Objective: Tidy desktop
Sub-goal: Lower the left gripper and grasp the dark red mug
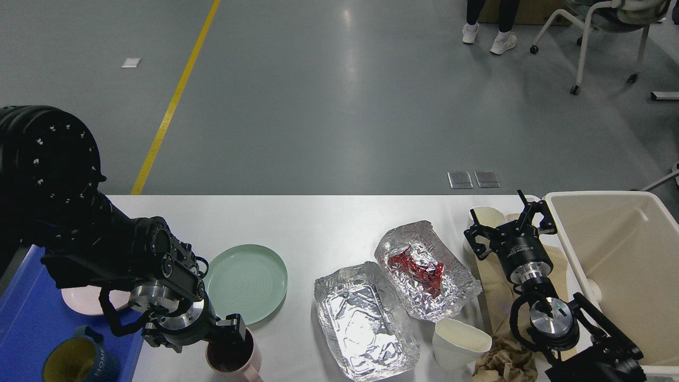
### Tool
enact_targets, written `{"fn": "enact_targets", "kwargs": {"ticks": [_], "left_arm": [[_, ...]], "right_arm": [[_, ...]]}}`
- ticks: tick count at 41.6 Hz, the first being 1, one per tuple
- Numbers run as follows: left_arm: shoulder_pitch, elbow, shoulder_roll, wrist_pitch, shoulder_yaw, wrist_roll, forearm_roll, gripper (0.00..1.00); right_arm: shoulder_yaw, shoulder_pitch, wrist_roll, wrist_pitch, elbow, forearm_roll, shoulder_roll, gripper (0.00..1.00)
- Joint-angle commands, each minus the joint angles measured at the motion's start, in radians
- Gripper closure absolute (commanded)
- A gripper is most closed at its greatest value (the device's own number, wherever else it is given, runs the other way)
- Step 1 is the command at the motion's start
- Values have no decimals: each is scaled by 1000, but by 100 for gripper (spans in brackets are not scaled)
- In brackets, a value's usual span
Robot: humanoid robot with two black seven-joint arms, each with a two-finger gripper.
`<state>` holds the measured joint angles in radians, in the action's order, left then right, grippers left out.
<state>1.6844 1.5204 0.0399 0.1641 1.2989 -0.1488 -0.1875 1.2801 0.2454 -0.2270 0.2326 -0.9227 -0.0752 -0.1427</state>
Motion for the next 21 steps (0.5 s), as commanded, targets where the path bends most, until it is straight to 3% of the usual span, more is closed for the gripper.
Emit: {"fn": "enact_targets", "kwargs": {"ticks": [1,14,21], "left_arm": [[-28,-19,-3,-6,-7,0,0,13],[-77,-52,-14,-9,-26,-2,5,30],[-86,-60,-14,-11,-35,-3,0,52]], "right_arm": [[1,0,0,1,-1,0,0,0],[1,0,0,1,-1,0,0,0],[1,0,0,-1,-1,0,0,0]]}}
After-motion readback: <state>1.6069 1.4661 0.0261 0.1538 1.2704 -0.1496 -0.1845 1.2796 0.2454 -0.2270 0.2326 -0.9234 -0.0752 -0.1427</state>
